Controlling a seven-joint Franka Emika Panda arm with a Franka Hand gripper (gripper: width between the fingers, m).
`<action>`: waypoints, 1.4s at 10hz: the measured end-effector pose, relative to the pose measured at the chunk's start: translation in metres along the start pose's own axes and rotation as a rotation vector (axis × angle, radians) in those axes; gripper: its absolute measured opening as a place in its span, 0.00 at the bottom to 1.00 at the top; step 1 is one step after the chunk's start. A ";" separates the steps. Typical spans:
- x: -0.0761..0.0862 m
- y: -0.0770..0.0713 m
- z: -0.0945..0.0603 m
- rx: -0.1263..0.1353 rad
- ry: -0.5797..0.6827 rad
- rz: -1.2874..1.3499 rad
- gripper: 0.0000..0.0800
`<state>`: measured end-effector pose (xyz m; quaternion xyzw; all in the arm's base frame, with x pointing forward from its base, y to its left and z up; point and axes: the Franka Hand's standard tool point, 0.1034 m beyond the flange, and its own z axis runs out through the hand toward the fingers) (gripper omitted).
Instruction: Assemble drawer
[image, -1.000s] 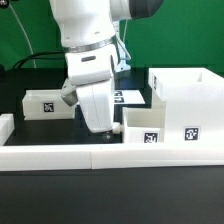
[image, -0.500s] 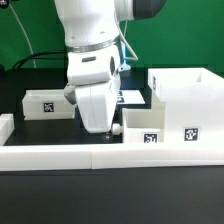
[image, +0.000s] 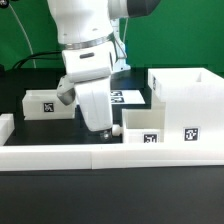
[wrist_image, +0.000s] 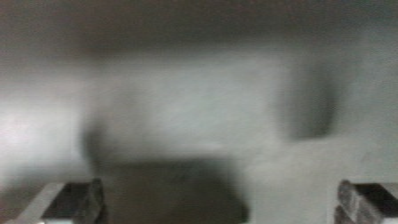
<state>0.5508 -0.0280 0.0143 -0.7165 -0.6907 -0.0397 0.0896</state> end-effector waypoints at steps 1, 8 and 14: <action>0.000 0.005 -0.004 -0.002 -0.007 -0.007 0.81; 0.020 0.019 -0.010 -0.026 -0.043 0.071 0.81; 0.019 0.018 -0.010 -0.024 -0.066 0.069 0.81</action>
Offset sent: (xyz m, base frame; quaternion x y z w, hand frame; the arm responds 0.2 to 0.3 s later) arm 0.0205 0.0206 0.0117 0.0006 -0.0098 0.0419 0.9991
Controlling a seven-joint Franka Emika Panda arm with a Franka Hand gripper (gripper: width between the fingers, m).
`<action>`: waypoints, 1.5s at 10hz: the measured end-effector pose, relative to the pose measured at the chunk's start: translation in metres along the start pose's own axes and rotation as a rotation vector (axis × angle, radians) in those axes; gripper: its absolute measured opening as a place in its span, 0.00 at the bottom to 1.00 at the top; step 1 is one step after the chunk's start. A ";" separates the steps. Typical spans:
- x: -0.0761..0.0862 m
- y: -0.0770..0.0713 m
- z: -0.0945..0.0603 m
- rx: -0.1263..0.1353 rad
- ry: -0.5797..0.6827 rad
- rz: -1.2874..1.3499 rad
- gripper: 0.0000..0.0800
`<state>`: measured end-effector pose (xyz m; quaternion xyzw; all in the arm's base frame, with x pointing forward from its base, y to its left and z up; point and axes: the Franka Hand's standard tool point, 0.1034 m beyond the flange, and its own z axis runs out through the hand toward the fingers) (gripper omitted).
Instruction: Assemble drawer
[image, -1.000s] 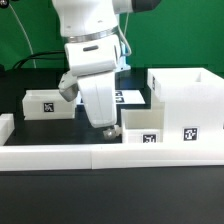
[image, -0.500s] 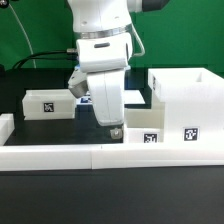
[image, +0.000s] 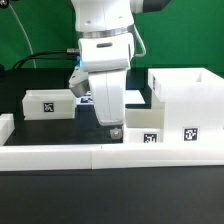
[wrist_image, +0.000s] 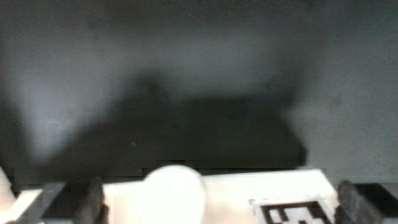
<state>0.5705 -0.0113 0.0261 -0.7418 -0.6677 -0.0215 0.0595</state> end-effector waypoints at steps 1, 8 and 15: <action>0.000 0.000 0.000 0.000 0.000 0.000 0.81; 0.021 0.015 -0.001 0.018 -0.006 -0.161 0.81; 0.004 0.004 0.002 0.025 -0.006 -0.107 0.81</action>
Offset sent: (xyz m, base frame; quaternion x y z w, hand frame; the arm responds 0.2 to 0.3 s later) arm 0.0055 -0.0061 -0.0035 0.0126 0.0229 -0.1390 0.9900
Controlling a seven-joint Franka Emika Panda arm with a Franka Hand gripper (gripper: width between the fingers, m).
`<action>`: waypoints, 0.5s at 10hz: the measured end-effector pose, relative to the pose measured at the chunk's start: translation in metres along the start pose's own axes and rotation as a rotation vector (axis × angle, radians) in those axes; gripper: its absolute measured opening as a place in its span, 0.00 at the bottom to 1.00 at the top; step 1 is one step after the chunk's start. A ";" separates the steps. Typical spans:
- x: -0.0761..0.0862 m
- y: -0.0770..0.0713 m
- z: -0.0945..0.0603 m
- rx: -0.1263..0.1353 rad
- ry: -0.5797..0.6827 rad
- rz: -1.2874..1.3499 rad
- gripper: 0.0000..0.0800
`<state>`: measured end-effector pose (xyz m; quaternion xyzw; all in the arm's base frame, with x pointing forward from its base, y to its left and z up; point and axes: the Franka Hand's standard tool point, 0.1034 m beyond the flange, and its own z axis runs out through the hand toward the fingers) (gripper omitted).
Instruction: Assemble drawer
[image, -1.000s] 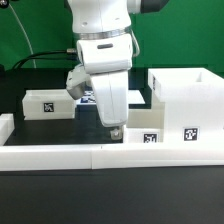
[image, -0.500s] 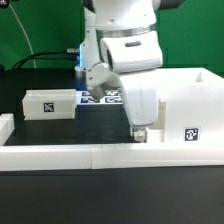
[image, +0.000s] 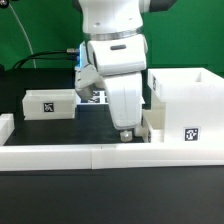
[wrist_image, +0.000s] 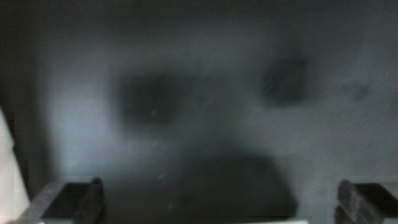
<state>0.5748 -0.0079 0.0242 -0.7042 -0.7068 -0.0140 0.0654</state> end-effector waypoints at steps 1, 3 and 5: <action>-0.004 -0.006 0.002 0.009 -0.001 0.007 0.81; -0.002 -0.016 0.003 0.019 -0.003 0.008 0.81; 0.000 -0.025 0.009 0.028 -0.001 0.017 0.81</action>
Offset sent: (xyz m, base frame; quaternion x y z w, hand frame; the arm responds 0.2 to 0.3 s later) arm -0.0247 0.0034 0.0011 0.0057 -0.0039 0.0247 0.9997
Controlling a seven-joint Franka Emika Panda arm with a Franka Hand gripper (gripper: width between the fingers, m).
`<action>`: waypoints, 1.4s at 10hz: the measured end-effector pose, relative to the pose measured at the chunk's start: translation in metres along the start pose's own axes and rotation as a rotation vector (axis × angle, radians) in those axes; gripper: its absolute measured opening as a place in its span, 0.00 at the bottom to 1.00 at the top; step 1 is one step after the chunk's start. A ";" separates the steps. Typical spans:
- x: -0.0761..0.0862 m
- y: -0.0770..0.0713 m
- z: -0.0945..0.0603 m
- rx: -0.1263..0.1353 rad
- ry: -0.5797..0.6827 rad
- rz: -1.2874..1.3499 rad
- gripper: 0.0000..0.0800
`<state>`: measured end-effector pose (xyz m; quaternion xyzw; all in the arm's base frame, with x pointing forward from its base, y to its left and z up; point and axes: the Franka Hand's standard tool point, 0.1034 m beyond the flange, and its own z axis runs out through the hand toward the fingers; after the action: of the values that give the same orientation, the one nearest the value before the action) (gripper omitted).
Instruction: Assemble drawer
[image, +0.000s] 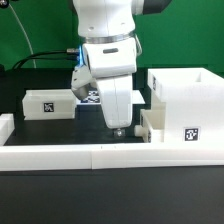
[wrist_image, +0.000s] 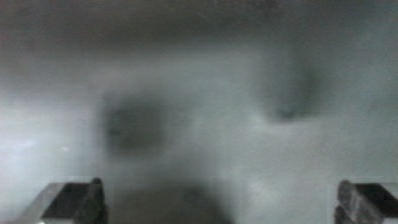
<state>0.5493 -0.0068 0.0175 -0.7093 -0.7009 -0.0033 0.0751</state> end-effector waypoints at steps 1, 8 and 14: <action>0.005 -0.005 0.004 0.002 0.003 0.012 0.81; 0.033 -0.003 0.005 0.013 0.001 0.105 0.81; -0.013 -0.010 -0.001 -0.003 -0.008 0.095 0.81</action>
Offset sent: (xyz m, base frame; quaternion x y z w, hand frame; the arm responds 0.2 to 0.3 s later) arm 0.0027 0.0236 0.0034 -0.0046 -0.0083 0.0345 0.9994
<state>0.5388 -0.0200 0.0178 -0.7420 -0.6666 0.0020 0.0715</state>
